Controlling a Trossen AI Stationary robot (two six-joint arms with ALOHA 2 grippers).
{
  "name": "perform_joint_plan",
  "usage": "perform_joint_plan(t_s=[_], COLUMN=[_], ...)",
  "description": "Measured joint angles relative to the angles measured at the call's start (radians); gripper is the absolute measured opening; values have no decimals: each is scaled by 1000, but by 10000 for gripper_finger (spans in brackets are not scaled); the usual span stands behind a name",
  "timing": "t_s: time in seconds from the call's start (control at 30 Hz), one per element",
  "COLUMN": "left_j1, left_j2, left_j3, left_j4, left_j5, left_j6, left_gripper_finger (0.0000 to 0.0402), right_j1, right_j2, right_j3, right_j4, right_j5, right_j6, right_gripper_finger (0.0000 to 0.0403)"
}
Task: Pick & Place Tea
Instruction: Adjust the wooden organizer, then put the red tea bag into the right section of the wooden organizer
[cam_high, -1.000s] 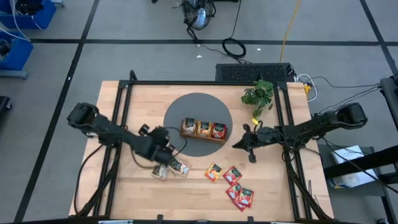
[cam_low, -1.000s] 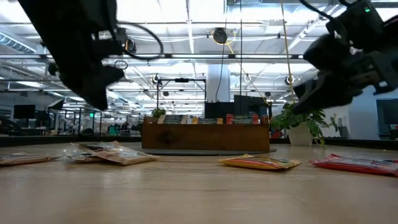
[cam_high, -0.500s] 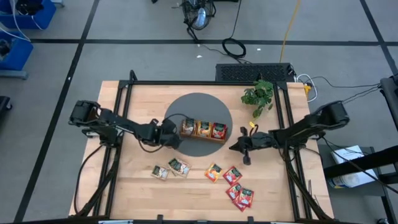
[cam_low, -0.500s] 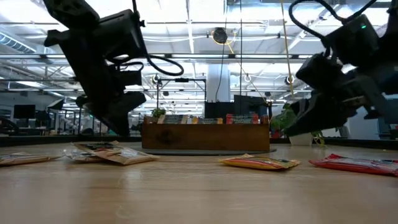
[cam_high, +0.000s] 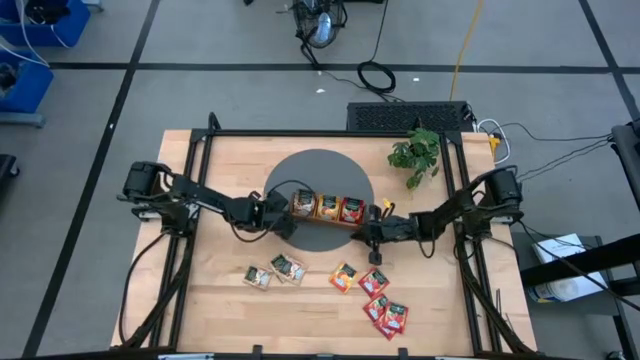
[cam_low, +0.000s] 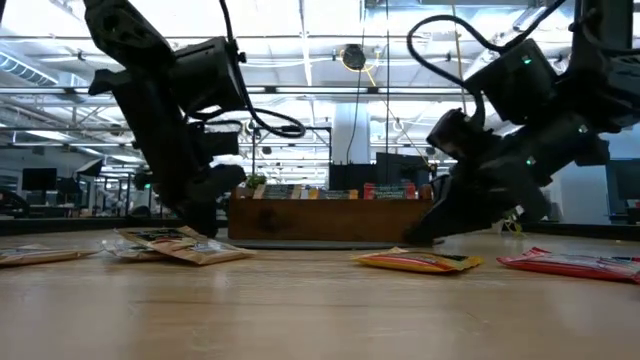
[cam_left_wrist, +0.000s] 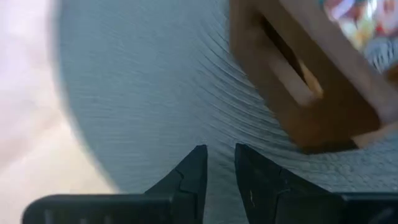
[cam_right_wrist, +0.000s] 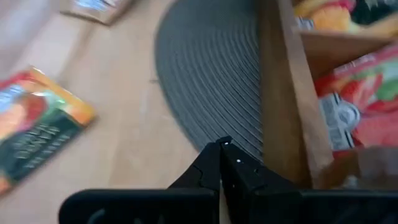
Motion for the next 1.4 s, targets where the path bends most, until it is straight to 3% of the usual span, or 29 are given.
perform_joint_plan(t_s=[0.3, 0.6, 0.77, 0.97, 1.17, 1.4], left_j1=[-9, -45, -45, -53, -112, -309], left_j2=[68, 68, 50, -32, -167, -252], left_j3=[28, 44, 44, 41, 43, 43], left_j4=[72, 57, -12, -122, -125, 1], left_j5=[32, 54, 13, -36, -92, -93], left_j6=[46, 38, 38, 29, 47, 145], left_gripper_finger=[87, 87, 88, 88, 88, 88], right_j1=[-2, -16, -12, -12, -11, 37], right_j2=[-12, -38, -46, -46, -46, -87], right_j3=[8, 8, 8, 7, 7, 7], right_j4=[-58, -125, -126, -111, -104, -75], right_j5=[149, 145, 117, 65, 36, 13], right_j6=[19, 29, 19, -5, -8, -122], right_gripper_finger=[0, 0, 0, 0, 0, 0])
